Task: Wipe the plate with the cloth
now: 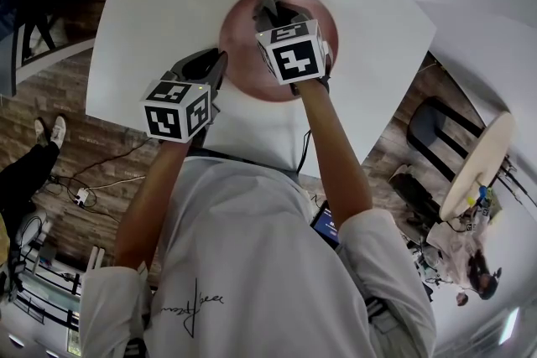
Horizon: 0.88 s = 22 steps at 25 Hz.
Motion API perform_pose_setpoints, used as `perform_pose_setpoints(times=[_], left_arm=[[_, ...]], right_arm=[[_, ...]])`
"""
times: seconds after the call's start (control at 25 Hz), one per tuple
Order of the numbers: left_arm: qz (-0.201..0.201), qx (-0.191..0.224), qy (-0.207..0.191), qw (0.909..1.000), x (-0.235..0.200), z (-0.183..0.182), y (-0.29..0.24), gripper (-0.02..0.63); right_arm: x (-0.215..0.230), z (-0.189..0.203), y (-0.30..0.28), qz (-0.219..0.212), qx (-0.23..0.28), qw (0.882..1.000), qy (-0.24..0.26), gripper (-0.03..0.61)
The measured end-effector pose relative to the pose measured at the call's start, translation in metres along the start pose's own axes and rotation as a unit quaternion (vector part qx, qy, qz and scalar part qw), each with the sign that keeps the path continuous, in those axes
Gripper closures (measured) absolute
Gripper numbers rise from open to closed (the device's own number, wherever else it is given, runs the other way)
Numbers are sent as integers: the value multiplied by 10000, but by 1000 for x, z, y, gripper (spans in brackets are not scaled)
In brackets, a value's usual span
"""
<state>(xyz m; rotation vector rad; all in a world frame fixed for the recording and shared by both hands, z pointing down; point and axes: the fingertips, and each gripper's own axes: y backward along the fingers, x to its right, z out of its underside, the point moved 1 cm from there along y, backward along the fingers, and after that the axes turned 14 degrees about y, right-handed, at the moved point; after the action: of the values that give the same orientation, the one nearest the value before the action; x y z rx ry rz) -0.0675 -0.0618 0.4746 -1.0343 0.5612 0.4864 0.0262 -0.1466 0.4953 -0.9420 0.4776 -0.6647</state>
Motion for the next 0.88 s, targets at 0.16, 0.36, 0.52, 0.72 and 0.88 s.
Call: perform_pose_setpoints(times=[0.16,0.36,0.52,0.72,0.88], left_arm=[[10,7,11,10000,0,0,0,543],[33,9,28,10000,-2,0,0,543],[13,21,9,10000,-2,-1,-1,543],[9,26,40,10000,-3,-1,-1,543],[6,37,41,10000,-6,-1,-1,543]], right_arm=[[-2,-1,-2,-27,28,10000,-37,543],[-8,-4,-4,-75,33,10000,-25,543],[-12,-8,-6,-121,53,9999,13,543],[-19,-11,-8,-188,82,9998,6,543],[-25,-12,-11,-228,81,9997,14,543]])
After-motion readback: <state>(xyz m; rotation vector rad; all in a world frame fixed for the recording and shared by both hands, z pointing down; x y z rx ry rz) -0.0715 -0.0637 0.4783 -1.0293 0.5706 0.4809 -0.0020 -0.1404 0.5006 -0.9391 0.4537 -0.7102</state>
